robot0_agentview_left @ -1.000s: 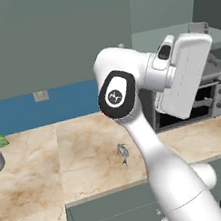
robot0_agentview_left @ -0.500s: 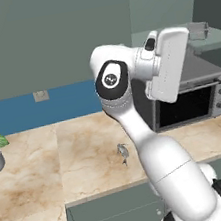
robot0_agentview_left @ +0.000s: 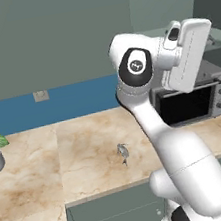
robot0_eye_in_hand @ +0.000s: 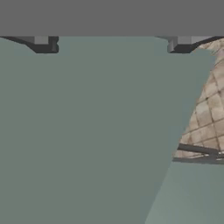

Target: Retrieve the tupperware from the cabinet, then place the raw meat into the tupperware to avoid contamination.

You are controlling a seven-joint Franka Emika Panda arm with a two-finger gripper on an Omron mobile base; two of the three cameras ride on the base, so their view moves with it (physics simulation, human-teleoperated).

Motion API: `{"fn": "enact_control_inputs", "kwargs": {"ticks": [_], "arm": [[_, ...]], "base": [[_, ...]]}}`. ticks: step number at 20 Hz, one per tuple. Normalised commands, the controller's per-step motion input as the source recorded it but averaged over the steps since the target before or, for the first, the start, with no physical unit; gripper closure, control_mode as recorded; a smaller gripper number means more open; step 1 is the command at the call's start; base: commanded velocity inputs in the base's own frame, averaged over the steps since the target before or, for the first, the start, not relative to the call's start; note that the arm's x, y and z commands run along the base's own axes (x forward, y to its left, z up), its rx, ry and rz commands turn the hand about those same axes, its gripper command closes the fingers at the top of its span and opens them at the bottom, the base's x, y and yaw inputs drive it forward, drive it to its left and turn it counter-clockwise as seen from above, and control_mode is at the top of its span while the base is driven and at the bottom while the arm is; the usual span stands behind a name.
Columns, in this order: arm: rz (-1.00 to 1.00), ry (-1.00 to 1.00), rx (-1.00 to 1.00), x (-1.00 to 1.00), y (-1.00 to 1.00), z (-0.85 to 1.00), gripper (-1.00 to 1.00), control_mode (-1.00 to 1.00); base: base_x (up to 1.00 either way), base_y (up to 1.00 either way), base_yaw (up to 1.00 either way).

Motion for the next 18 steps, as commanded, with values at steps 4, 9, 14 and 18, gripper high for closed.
{"fn": "enact_control_inputs", "kwargs": {"ticks": [4,9,14,18], "arm": [[0.08,-0.07,0.06,-0.44,-0.73,0.0,-1.0,-1.0],[0.02,-0.04,0.05,-0.54,-0.68,0.0,-1.0,-1.0],[0.0,-0.03,0.04,-0.57,-0.69,0.0,-1.0,-1.0],[0.0,-0.01,0.01,-0.2,-0.38,-0.04,-1.0,-1.0]], "base": [[0.0,0.0,0.0],[0.0,0.0,0.0],[0.0,0.0,0.0],[0.0,0.0,0.0]]}}
